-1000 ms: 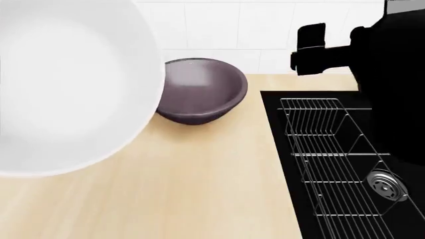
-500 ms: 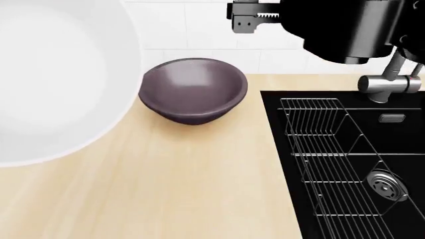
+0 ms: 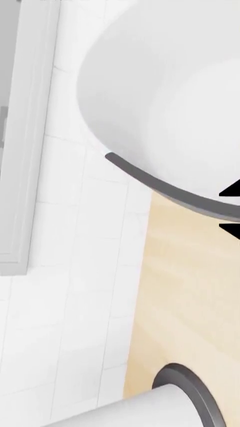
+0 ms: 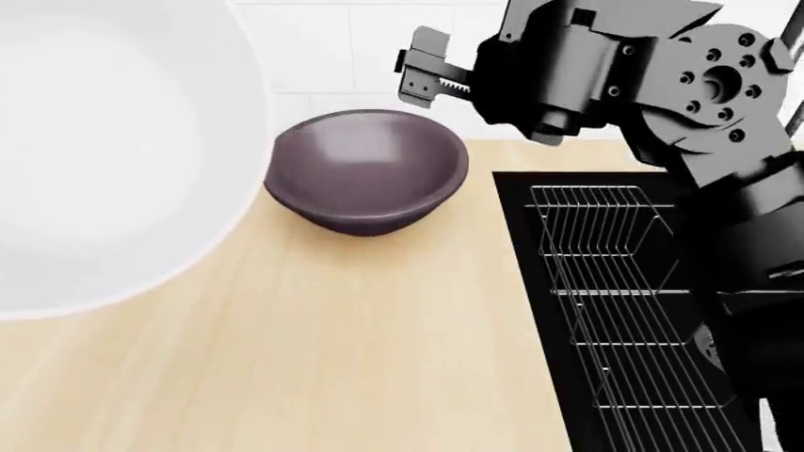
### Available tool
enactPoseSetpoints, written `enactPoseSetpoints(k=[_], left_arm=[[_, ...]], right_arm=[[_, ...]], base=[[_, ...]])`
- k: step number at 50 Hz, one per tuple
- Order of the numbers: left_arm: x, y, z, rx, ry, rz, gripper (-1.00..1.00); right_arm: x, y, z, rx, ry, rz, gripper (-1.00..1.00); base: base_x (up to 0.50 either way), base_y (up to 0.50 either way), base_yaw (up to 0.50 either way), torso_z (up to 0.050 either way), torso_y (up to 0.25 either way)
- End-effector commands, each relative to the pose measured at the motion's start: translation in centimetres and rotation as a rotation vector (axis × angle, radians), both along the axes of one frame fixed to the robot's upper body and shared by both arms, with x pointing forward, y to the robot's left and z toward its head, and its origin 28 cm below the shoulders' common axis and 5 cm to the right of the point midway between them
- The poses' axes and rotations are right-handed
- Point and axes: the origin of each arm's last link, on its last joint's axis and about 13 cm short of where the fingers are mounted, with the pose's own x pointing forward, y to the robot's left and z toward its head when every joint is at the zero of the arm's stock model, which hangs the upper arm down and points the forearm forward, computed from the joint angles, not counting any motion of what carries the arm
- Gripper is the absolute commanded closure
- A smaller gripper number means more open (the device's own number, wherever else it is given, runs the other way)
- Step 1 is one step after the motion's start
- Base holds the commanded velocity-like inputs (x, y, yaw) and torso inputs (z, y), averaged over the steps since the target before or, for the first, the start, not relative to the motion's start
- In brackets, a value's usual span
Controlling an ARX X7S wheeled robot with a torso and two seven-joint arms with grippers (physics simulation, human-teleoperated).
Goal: Stack the bowls in the sink.
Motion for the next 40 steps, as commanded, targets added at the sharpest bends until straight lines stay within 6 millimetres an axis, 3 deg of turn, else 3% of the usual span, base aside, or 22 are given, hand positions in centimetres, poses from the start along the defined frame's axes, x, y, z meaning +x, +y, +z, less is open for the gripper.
enactPoseSetpoints(k=[1, 40], left_arm=[[0.0, 0.0, 0.0, 0.002, -0.012, -0.005, 1.00], [0.4, -0.2, -0.4, 0.013, -0.005, -0.019, 1.00]], right_arm=[[1.8, 0.2, -2.8, 0.070, 0.086, -0.026, -1.00], [3.1, 0.0, -7.9, 0.008, 0.155, 0.002, -1.00]], base=[[0.00, 0.00, 0.00, 0.000, 0.000], [0.00, 0.00, 0.00, 0.000, 0.000]])
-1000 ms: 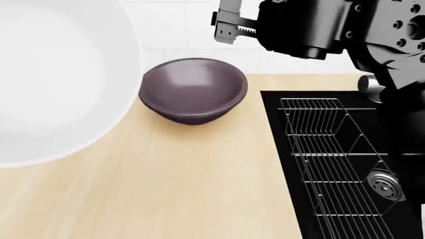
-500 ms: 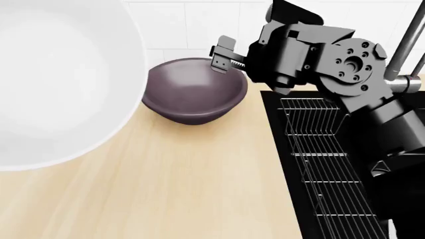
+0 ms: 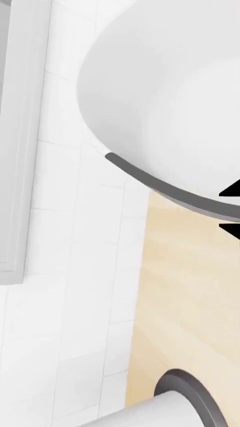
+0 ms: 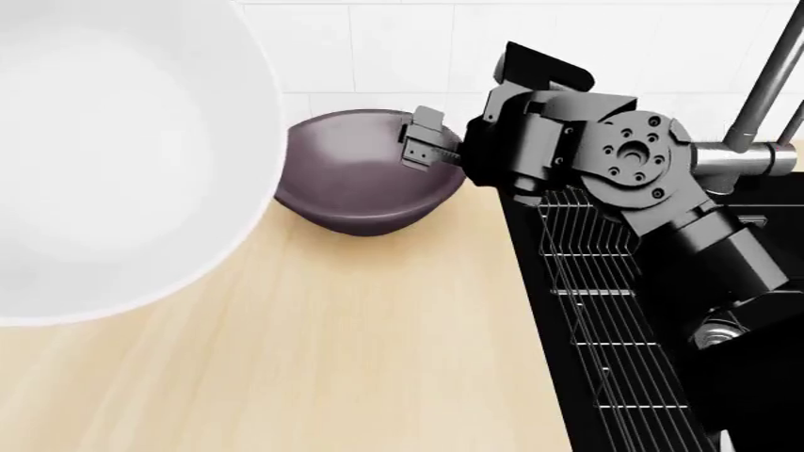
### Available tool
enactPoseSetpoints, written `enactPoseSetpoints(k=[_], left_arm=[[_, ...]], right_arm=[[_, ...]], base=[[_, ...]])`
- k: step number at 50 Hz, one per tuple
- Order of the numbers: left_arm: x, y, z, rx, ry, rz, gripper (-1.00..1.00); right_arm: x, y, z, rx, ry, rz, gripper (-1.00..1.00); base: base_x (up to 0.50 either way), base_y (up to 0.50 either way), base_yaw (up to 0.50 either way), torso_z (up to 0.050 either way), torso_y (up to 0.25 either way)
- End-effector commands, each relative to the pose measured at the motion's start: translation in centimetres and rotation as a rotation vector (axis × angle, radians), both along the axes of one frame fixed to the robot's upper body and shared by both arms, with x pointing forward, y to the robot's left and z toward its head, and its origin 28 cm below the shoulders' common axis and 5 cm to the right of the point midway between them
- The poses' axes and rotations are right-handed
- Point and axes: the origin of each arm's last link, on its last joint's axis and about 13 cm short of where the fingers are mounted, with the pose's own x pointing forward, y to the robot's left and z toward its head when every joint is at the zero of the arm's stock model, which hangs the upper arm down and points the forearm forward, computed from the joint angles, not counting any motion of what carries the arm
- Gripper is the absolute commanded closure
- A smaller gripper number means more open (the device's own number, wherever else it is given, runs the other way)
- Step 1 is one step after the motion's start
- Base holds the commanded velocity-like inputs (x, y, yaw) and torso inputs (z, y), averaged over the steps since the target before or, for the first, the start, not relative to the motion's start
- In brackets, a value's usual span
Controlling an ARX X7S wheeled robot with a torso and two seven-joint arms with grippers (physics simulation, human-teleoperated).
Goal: Stack the bowls in the sink.
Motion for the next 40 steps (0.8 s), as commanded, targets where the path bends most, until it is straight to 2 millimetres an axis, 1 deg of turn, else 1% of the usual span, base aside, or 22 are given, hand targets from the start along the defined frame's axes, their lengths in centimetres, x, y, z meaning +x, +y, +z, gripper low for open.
enactPoseSetpoints(k=[1, 9, 26, 27, 33, 40], left_arm=[[0.0, 0.0, 0.1, -0.005, -0.013, 0.001, 1.00], [0.0, 0.0, 0.0, -0.005, -0.012, -0.001, 1.00], [0.0, 0.1, -0.1, -0.004, -0.010, 0.000, 1.00], [0.0, 0.1, -0.1, -0.004, -0.010, 0.000, 1.00], [0.0, 0.0, -0.1, -0.003, -0.009, 0.001, 1.00], [0.0, 0.0, 0.0, -0.002, -0.011, 0.000, 1.00]], right_arm=[[0.3, 0.1, -1.5, -0.008, 0.024, 0.023, -1.00], [0.4, 0.3, -2.4, -0.021, 0.037, 0.048, -1.00], [0.4, 0.5, -2.8, -0.002, 0.043, 0.072, -1.00], [0.4, 0.5, -2.7, -0.005, 0.039, 0.074, 1.00], [0.2, 0.5, -2.3, -0.017, 0.006, 0.073, 1.00], [-0.2, -0.1, -0.9, 0.000, -0.036, 0.055, 1.00]], base=[[0.00, 0.00, 0.00, 0.000, 0.000], [0.00, 0.00, 0.00, 0.000, 0.000], [0.00, 0.00, 0.00, 0.000, 0.001], [0.00, 0.00, 0.00, 0.000, 0.000], [0.00, 0.00, 0.00, 0.000, 0.000], [0.00, 0.00, 0.00, 0.000, 0.000]])
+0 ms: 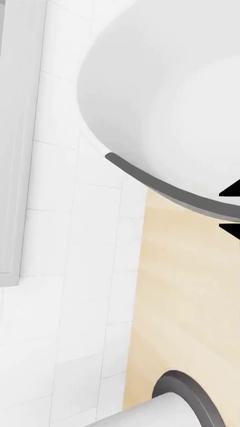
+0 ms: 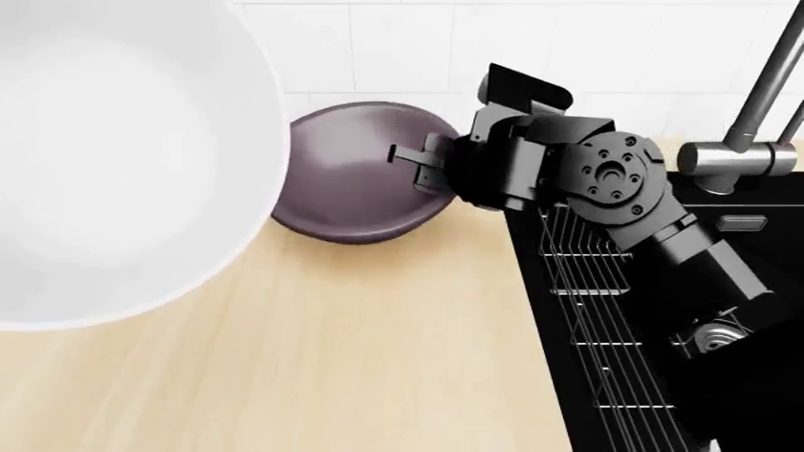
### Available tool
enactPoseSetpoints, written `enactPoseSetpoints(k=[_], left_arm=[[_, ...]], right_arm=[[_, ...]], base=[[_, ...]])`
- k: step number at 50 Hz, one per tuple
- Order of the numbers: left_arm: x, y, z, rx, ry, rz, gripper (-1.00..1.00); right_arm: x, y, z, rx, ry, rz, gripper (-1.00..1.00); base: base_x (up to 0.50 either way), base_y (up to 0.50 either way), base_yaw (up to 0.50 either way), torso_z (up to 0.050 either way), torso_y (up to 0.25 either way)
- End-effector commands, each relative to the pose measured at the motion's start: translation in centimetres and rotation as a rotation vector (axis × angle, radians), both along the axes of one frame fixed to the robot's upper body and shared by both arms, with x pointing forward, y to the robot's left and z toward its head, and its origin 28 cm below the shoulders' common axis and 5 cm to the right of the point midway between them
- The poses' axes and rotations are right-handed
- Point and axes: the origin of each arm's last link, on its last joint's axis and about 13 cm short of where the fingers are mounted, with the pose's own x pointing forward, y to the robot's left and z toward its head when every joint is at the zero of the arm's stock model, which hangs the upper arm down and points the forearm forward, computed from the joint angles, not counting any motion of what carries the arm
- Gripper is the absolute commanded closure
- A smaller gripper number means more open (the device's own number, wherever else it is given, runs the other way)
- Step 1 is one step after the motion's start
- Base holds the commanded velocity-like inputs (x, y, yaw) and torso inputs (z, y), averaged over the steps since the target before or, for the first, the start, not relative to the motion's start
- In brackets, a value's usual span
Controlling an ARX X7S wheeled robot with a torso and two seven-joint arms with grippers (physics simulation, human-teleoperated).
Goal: Stack the bowls in the sink.
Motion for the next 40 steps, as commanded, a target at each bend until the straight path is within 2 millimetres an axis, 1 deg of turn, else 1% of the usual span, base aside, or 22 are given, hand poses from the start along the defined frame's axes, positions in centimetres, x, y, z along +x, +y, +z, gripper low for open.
enactPoseSetpoints(k=[1, 8, 10, 13, 20, 24, 28, 33, 40], left_arm=[[-0.2, 0.0, 0.3, -0.005, -0.018, 0.004, 1.00], [-0.2, 0.0, 0.3, -0.005, -0.019, 0.008, 1.00], [-0.2, 0.0, 0.4, -0.005, -0.019, 0.008, 1.00], [-0.2, 0.0, 0.5, -0.004, -0.022, 0.009, 1.00], [-0.4, 0.0, 0.6, -0.003, -0.027, 0.012, 1.00], [-0.5, 0.1, 0.7, -0.003, -0.029, 0.012, 1.00], [-0.6, 0.0, 0.7, -0.003, -0.031, 0.013, 1.00], [-0.6, -0.1, 0.8, 0.000, -0.034, 0.011, 1.00], [-0.8, -0.1, 0.9, 0.004, -0.039, 0.017, 1.00]], right_arm=[[-0.6, -0.6, 1.4, -0.003, -0.048, -0.013, 1.00], [-1.6, -1.8, 4.0, 0.013, -0.115, -0.046, 1.00], [-1.9, -2.1, 4.6, -0.011, -0.141, -0.053, 1.00], [-2.4, -2.6, 5.3, -0.054, -0.174, -0.071, 1.00], [-3.5, -3.6, 6.7, -0.075, -0.234, -0.113, 1.00], [-4.4, -4.2, 7.6, -0.094, -0.283, -0.116, 1.00], [-6.1, -5.3, 8.8, -0.098, -0.364, -0.128, 1.00], [-8.7, -6.4, 9.6, -0.183, -0.481, -0.149, 1.00], [-12.8, -7.9, 10.4, -0.132, -0.531, -0.112, 1.00]], base=[[0.00, 0.00, 0.00, 0.000, 0.000], [0.00, 0.00, 0.00, 0.000, 0.000], [0.00, 0.00, 0.00, 0.000, 0.000], [0.00, 0.00, 0.00, 0.000, 0.000], [0.00, 0.00, 0.00, 0.000, 0.001], [0.00, 0.00, 0.00, 0.000, 0.000], [0.00, 0.00, 0.00, 0.000, 0.000], [0.00, 0.00, 0.00, 0.000, 0.002], [0.00, 0.00, 0.00, 0.000, 0.000]])
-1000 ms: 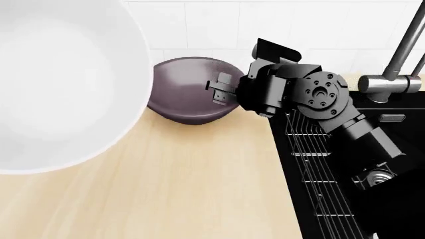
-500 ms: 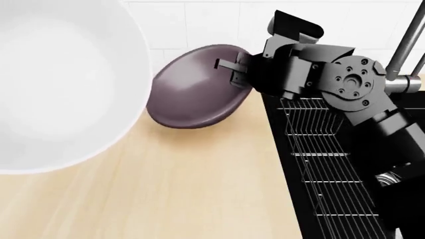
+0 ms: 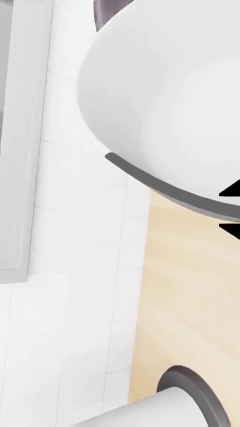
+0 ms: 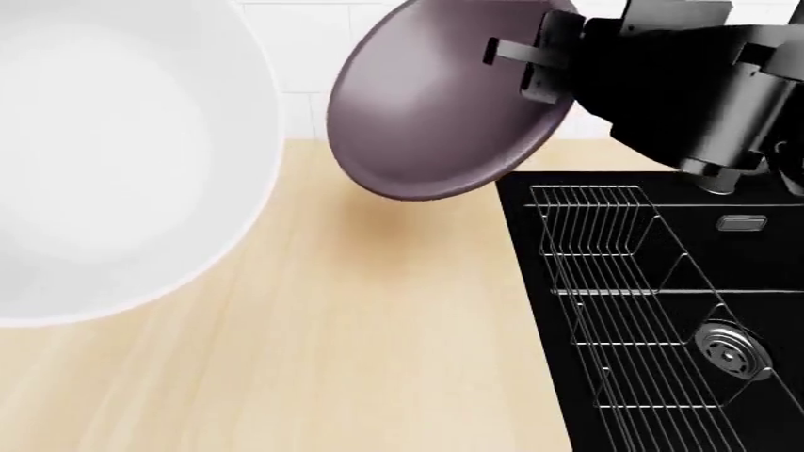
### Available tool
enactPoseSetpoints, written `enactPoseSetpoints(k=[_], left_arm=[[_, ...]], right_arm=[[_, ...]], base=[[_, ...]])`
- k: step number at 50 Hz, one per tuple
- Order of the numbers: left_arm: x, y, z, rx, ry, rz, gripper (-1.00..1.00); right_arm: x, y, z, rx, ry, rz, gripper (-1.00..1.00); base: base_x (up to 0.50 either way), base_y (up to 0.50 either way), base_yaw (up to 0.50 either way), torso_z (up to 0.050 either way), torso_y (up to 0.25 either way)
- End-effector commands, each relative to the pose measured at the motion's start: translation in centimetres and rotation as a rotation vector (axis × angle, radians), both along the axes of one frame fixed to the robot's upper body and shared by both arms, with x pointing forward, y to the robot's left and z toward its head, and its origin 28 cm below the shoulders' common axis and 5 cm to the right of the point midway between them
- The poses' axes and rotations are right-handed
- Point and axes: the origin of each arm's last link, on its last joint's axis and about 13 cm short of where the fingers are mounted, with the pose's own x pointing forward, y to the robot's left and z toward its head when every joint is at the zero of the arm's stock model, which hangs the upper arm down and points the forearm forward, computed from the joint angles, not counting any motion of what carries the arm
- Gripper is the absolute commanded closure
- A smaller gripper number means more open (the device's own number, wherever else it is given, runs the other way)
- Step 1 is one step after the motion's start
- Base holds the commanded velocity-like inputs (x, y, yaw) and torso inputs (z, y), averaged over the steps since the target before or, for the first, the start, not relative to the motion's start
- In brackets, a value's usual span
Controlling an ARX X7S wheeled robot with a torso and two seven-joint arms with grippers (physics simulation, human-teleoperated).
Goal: Stack the bowls in the sink.
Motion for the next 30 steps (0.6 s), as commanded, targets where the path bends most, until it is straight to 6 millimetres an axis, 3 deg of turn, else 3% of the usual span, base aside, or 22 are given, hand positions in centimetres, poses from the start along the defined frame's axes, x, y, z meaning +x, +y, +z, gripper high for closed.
enactPoseSetpoints(k=[1, 8, 18, 30], left_arm=[[-0.4, 0.0, 0.4, -0.001, -0.023, 0.010, 1.00], [-0.5, 0.1, 0.3, 0.000, -0.024, 0.014, 1.00], [-0.3, 0.2, 0.1, -0.001, -0.022, 0.021, 1.00], [-0.2, 0.2, 0.2, 0.000, -0.025, 0.025, 1.00]], right_arm=[[-5.8, -2.4, 1.9, -0.014, -0.163, 0.005, 1.00], [-8.5, -3.9, 2.5, -0.059, -0.285, -0.055, 1.00], [-10.4, -5.8, 1.8, -0.140, -0.379, -0.139, 1.00], [-11.1, -6.7, 0.9, -0.156, -0.367, -0.137, 1.00]], base=[[0.00, 0.00, 0.00, 0.000, 0.000], [0.00, 0.00, 0.00, 0.000, 0.000], [0.00, 0.00, 0.00, 0.000, 0.001], [-0.47, -0.13, 0.00, 0.000, 0.001]])
